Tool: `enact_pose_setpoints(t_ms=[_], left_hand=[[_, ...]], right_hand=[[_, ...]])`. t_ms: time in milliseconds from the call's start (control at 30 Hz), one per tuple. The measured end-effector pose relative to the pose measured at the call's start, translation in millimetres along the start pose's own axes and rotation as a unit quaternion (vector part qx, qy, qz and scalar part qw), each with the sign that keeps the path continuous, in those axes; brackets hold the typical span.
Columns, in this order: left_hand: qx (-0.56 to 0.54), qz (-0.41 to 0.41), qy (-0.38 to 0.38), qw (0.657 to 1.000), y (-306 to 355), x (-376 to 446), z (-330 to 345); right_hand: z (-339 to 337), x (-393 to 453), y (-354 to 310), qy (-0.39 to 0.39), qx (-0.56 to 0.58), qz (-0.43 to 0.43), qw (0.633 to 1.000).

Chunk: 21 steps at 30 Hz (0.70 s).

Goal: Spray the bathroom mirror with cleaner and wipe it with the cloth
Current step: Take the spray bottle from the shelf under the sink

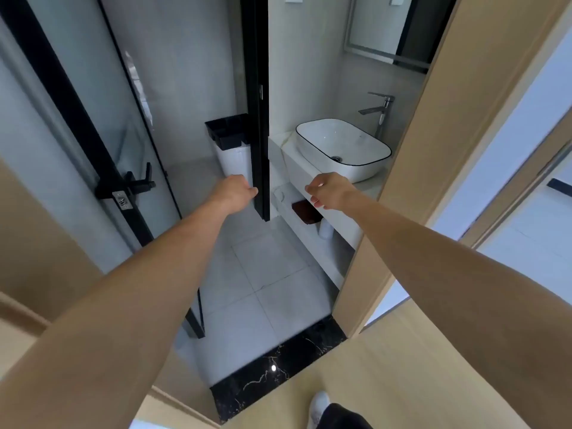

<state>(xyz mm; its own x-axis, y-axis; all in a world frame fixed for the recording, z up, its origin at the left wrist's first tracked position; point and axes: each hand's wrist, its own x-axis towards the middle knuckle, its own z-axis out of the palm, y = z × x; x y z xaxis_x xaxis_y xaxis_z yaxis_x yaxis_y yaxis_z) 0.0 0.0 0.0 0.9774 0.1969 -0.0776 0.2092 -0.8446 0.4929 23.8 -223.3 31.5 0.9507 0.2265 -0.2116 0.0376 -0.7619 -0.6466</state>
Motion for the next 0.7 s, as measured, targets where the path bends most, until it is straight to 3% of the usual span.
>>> enact_pose_setpoints(t_ms=[700], left_hand=[[-0.059,-0.074,0.051,0.994,7,152,29]], right_hand=[[-20,181,11,-0.045,0.016,-0.043,0.998]])
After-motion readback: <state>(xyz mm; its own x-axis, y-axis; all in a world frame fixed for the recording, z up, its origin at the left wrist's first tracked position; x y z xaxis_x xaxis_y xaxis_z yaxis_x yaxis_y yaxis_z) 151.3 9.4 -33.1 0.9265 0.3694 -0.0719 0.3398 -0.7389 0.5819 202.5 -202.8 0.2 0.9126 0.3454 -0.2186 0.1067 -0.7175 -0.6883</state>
